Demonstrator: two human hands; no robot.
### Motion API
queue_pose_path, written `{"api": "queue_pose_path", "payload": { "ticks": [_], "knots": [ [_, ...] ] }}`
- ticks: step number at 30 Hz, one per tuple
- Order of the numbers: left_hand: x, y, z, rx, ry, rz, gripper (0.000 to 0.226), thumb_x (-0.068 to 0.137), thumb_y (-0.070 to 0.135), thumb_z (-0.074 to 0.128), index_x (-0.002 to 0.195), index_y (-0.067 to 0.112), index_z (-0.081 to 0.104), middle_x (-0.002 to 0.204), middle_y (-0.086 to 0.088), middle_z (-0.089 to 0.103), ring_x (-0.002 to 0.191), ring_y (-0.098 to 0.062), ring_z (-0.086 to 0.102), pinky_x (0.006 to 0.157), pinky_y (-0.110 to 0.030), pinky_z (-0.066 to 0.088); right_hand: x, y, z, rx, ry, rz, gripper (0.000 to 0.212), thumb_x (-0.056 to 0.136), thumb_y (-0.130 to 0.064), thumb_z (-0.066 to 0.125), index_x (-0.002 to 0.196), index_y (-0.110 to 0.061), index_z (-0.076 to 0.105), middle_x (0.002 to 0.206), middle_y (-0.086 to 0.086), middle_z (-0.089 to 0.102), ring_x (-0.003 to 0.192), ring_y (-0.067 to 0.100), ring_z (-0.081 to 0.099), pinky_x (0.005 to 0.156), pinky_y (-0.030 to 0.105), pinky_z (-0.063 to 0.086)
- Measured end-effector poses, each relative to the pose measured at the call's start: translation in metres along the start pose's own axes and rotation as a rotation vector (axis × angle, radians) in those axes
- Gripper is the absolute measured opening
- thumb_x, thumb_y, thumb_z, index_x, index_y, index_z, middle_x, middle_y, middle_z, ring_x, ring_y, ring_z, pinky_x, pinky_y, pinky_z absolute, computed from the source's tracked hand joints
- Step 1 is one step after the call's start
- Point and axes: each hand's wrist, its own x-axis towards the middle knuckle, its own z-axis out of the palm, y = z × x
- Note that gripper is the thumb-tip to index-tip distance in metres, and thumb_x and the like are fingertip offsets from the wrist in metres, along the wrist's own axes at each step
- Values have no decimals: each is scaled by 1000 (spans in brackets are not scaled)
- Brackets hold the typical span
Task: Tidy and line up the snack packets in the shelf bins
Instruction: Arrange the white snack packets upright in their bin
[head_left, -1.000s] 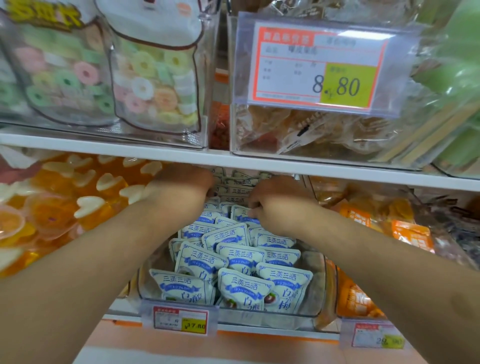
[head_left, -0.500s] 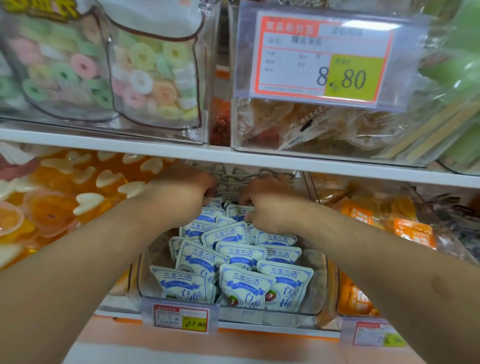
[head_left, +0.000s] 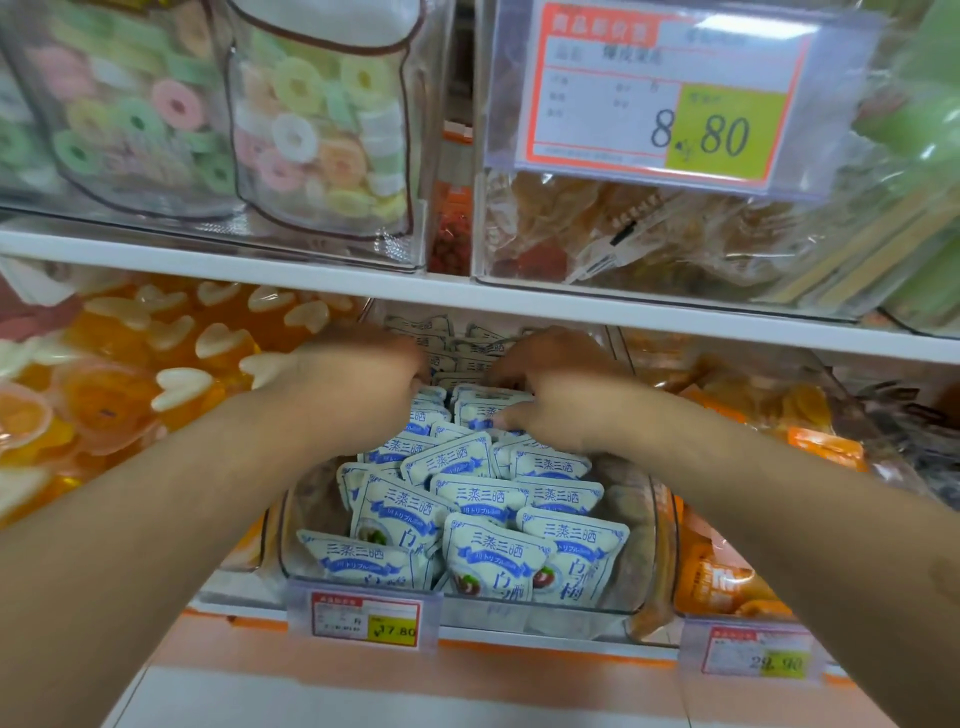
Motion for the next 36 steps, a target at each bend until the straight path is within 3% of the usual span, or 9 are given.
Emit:
{"api": "queue_pose_path", "payload": {
  "ticks": [7,12,15,19,21,25,29,33,36],
  "knots": [
    [-10,22,-7,-245,3,71,28,102,45,51,123,32,63,120,8,68,106,-16,64,89,-33,55,-48,39,-18,-26,77,22,37,100,-27,62,137,-30,59,129,-5,59,113,18,59,91,29,48],
    [-24,30,1,-376,-152,73,18,88,47,73,101,36,69,90,23,66,87,3,62,83,-32,57,-75,38,-9,35,139,-13,29,93,-31,68,122,-32,64,122,-10,60,102,12,62,93,34,53],
    [-29,24,7,-387,-176,7,27,84,40,79,106,39,63,97,22,60,88,1,60,85,-31,55,-79,33,-2,67,135,-40,27,96,-27,69,122,-31,64,111,-12,60,88,7,58,80,27,48],
    [-27,20,9,-458,-158,-62,13,89,27,75,91,36,66,84,16,68,72,3,63,72,-25,55,-78,30,1,70,158,-19,28,98,-21,66,125,-26,66,106,-13,54,93,10,56,79,24,41],
    [-25,25,11,-447,-164,-45,13,93,23,71,99,35,73,76,16,67,66,4,61,64,-17,48,-79,29,1,63,146,-16,27,98,-21,67,124,-26,66,106,-12,56,92,10,56,79,23,42],
    [-24,32,11,-457,-145,1,19,95,19,69,97,35,79,72,22,65,69,7,61,58,-4,37,-72,25,-3,-1,88,-40,31,97,-22,68,128,-28,66,117,-7,66,99,14,60,88,29,50],
    [-26,35,8,-516,-134,32,17,95,25,71,98,40,79,76,27,67,80,5,64,65,-8,44,-50,19,-2,-100,-47,-76,42,94,-23,67,135,-32,65,123,-2,70,111,21,64,96,38,55],
    [-26,39,11,-548,-64,12,15,95,28,72,102,39,79,80,21,70,82,1,65,74,-17,54,-41,11,3,-160,-111,-55,18,90,-33,76,104,-22,74,87,-2,72,86,21,64,73,28,41],
    [-23,41,17,-599,-31,0,12,90,25,78,97,35,81,75,16,72,80,8,65,71,-12,54,-44,7,-3,-213,-108,-15,35,89,-34,78,67,-15,59,65,1,59,64,16,52,57,26,31]
  ]
}}
